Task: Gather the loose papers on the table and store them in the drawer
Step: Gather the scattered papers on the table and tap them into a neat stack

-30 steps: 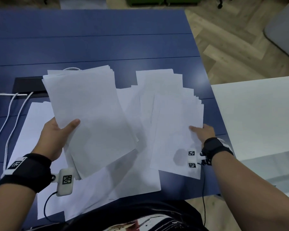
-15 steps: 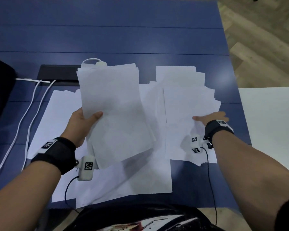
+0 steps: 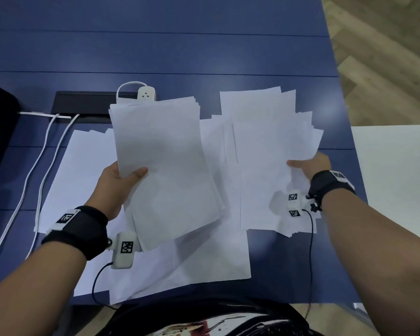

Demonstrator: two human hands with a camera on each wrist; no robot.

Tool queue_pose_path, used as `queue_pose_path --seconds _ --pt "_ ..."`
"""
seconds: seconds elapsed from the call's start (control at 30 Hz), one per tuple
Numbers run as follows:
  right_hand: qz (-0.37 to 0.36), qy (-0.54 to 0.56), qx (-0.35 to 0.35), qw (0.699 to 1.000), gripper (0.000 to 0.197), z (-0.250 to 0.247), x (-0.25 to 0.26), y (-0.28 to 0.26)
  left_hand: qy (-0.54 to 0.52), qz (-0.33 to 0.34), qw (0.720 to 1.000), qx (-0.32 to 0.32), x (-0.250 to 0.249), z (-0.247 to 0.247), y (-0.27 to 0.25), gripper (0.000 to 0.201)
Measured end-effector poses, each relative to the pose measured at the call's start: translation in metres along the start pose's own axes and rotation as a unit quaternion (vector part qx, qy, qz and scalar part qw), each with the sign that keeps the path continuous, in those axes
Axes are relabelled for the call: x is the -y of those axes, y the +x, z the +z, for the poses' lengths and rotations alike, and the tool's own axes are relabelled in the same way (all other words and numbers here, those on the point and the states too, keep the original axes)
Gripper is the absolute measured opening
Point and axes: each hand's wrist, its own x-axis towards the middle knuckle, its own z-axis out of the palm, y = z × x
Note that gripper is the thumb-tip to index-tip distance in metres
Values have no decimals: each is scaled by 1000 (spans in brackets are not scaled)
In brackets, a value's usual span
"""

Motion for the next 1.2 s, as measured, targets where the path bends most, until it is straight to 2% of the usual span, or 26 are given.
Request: queue_pose_path --seconds 0.07,0.17,0.23,0.3,0.4,0.47,0.57,0.63,0.67,0.77,0.8,0.93,1.03,1.07,1.2 --pt "10 68 46 997 54 -6 -4 0 0 -2 1000 0 1 -1 0 27" --pt "41 79 88 992 60 -5 -7 0 4 -7 1000 -1 6 -3 0 26" --pt "21 63 68 995 58 0 0 -5 5 -11 1000 -1 9 -3 0 25" --pt "-10 -16 22 1000 56 9 10 -7 10 -13 1000 -2 12 -3 -1 24" --pt "-23 -108 0 994 62 23 16 -10 17 -20 1000 -4 14 -4 -3 23" --pt "0 -105 -19 994 71 29 18 -15 19 -28 999 -10 16 -5 -3 23" --pt "66 -18 -14 998 93 34 21 -22 30 -39 999 -11 22 -6 -5 24" --pt "87 14 2 996 96 35 18 -21 41 -45 998 -8 27 -7 -7 25" --pt "87 26 25 996 91 35 18 -22 46 -48 998 -10 29 -7 -7 26" --pt "62 38 66 995 52 32 18 -25 63 -61 996 -15 38 -10 -8 32" --pt "56 43 71 995 46 33 19 -25 70 -66 995 -15 42 -11 -7 34" --pt "3 76 63 995 44 37 28 -35 95 -85 992 -19 57 -12 -4 37" --pt "10 119 80 990 35 37 34 -44 119 -104 987 -10 70 -11 -2 36" --pt "10 117 77 990 38 38 34 -44 127 -112 986 -6 74 -10 -1 34" --pt "-2 3 45 999 92 46 8 -14 125 -133 983 4 88 -9 0 28"
